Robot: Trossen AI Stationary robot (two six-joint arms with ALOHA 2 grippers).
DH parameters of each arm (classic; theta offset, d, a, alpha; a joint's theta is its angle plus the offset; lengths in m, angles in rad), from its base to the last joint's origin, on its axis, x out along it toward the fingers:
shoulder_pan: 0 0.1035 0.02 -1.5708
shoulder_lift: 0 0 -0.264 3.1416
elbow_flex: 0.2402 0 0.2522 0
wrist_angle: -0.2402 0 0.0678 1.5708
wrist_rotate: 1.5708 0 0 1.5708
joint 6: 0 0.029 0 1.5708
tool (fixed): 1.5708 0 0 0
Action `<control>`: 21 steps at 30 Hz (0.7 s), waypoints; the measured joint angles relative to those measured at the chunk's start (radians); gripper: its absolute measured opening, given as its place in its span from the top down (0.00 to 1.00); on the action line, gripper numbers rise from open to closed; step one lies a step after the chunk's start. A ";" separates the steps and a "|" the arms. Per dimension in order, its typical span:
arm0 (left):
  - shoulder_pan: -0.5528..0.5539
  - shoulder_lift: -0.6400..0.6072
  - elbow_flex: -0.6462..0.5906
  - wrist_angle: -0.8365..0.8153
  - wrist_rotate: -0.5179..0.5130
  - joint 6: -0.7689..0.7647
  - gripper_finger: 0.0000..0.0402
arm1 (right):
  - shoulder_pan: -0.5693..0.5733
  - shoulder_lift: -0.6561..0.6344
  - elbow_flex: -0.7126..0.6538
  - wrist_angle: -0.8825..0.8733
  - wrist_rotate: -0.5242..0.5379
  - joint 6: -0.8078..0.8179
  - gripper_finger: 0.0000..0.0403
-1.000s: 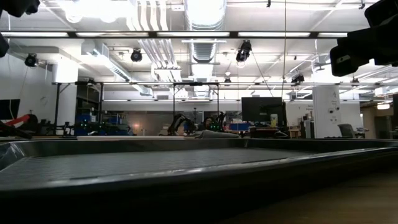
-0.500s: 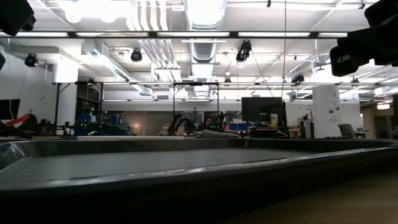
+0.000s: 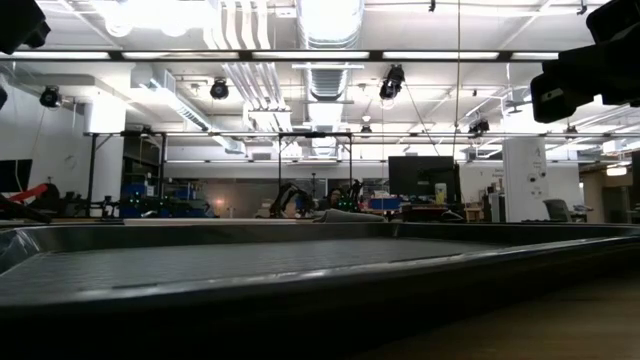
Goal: Set up tray
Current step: Put the yellow mug on the black tray
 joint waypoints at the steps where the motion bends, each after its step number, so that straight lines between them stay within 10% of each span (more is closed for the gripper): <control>1: 0.000 -0.002 0.000 -0.004 0.006 0.000 0.99 | 0.000 0.000 0.000 0.000 0.000 0.000 0.83; 21: 0.036 -0.071 0.000 -0.133 0.014 0.035 1.00 | 0.000 0.000 0.000 0.000 0.000 0.000 0.83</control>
